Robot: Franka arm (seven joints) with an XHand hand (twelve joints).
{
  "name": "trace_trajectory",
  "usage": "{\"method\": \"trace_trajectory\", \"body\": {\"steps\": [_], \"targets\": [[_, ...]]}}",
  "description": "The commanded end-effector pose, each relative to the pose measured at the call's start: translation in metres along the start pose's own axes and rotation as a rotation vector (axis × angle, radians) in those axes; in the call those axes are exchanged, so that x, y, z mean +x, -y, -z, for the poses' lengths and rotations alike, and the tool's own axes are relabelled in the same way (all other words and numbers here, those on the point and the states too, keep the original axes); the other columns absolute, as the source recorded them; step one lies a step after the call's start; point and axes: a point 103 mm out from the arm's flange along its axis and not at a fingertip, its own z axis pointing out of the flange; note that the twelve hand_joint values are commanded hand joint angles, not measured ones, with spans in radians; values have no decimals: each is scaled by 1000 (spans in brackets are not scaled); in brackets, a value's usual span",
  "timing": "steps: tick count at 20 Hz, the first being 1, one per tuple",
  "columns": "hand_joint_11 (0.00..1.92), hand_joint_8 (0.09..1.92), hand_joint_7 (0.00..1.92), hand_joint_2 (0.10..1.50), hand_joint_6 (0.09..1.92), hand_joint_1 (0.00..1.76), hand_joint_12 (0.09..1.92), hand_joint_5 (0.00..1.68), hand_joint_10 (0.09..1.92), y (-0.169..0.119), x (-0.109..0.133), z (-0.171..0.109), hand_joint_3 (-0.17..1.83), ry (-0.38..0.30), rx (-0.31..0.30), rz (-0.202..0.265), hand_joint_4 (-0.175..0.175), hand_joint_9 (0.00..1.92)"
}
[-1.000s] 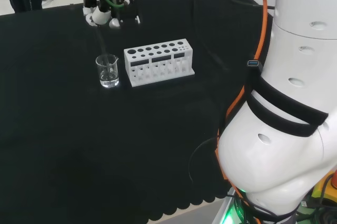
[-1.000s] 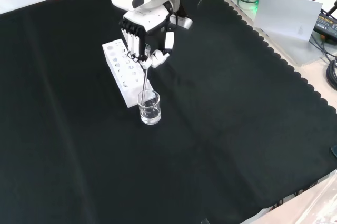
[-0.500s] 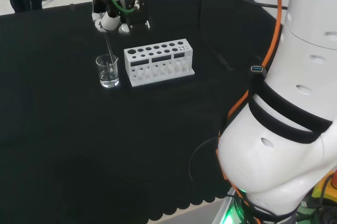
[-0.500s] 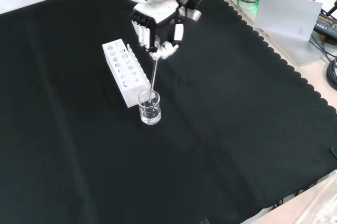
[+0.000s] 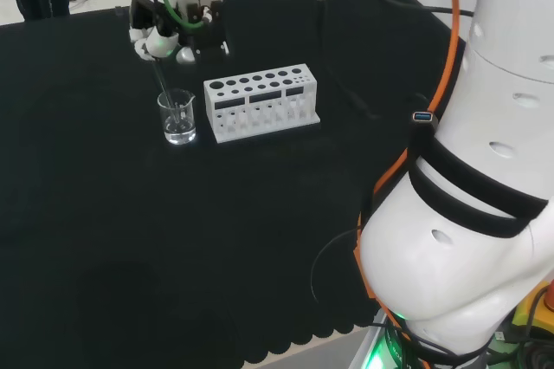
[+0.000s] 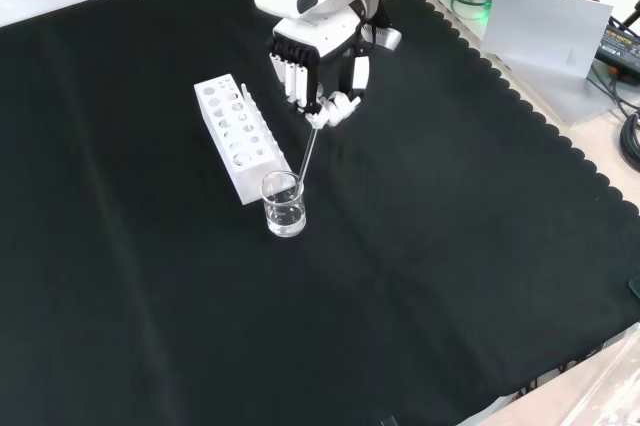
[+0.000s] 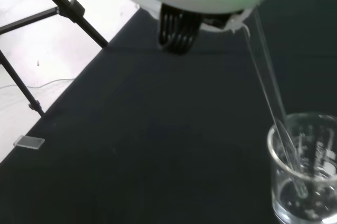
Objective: Stir in the beaker to the left of the white test tube rack with the glass rod.
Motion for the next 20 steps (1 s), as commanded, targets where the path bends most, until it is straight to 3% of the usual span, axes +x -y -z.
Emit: {"method": "trace_trajectory", "body": {"steps": [1, 6, 12, 20], "targets": [[1657, 1013, 1287, 546, 575, 1327, 634, 1258, 749, -31, 2, -2, 890, -3, -4, 27, -175, 1642], [1656, 1011, 1284, 554, 573, 1327, 634, 1254, 749, -31, -21, 3, 877, 1, -10, 9, -175, 1640], [1656, 1010, 1282, 559, 572, 1326, 635, 1251, 749, -8, -47, 10, 869, 0, -9, -30, -175, 1640], [1656, 1010, 1284, 555, 570, 1326, 635, 1256, 749, 16, -30, 8, 875, 3, -3, -15, -175, 1639]]}}
